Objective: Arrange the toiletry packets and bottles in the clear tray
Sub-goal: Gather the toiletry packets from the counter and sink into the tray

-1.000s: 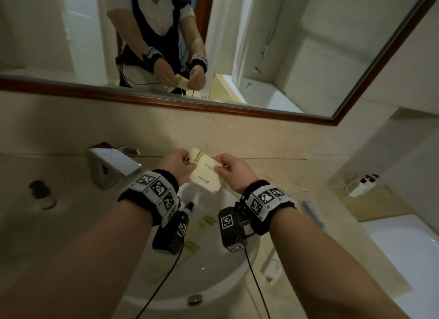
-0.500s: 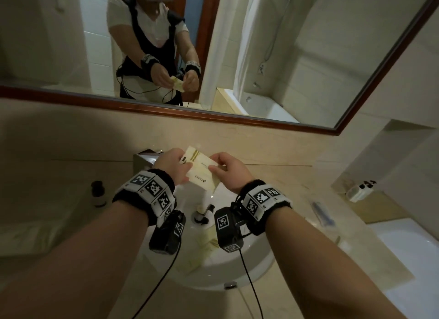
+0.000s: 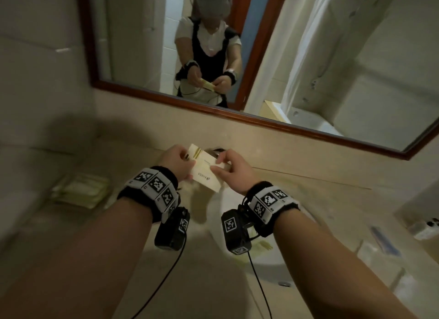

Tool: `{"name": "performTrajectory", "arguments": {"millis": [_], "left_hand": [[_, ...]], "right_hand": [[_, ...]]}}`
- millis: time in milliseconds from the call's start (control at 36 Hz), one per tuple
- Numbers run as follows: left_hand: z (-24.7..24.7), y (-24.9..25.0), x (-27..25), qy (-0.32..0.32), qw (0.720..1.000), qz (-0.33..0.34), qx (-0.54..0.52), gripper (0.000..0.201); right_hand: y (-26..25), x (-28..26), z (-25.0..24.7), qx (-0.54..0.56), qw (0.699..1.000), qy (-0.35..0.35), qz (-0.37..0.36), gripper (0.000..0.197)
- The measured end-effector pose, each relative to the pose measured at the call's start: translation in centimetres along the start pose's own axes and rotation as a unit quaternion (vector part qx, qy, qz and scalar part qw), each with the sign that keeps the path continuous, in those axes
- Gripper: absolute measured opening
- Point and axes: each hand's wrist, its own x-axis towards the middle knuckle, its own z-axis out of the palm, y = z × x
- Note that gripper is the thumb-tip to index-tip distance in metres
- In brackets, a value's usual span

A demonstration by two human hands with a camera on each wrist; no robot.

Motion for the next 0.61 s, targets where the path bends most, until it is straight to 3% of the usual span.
{"name": "performTrajectory", "arguments": {"millis": [139, 361, 500, 611], "left_hand": [[-4.7, -3.6, -0.8, 0.053, 0.997, -0.048, -0.042, 0.033], [-9.4, -8.0, -2.3, 0.117, 0.981, -0.132, -0.081, 0.038], [-10.2, -10.4, -2.4, 0.114, 0.982, -0.149, -0.021, 0.011], [-10.0, -12.6, -1.7, 0.102, 0.981, -0.159, 0.049, 0.024]], "right_hand": [[-3.5, 0.5, 4.6, -0.021, 0.994, -0.102, -0.028, 0.031], [-6.9, -0.1, 10.9, -0.056, 0.986, -0.142, -0.068, 0.058], [-7.2, -0.5, 13.9, -0.084, 0.983, -0.146, -0.075, 0.046], [-6.5, -0.8, 15.6, -0.109, 0.977, -0.165, -0.085, 0.038]]}}
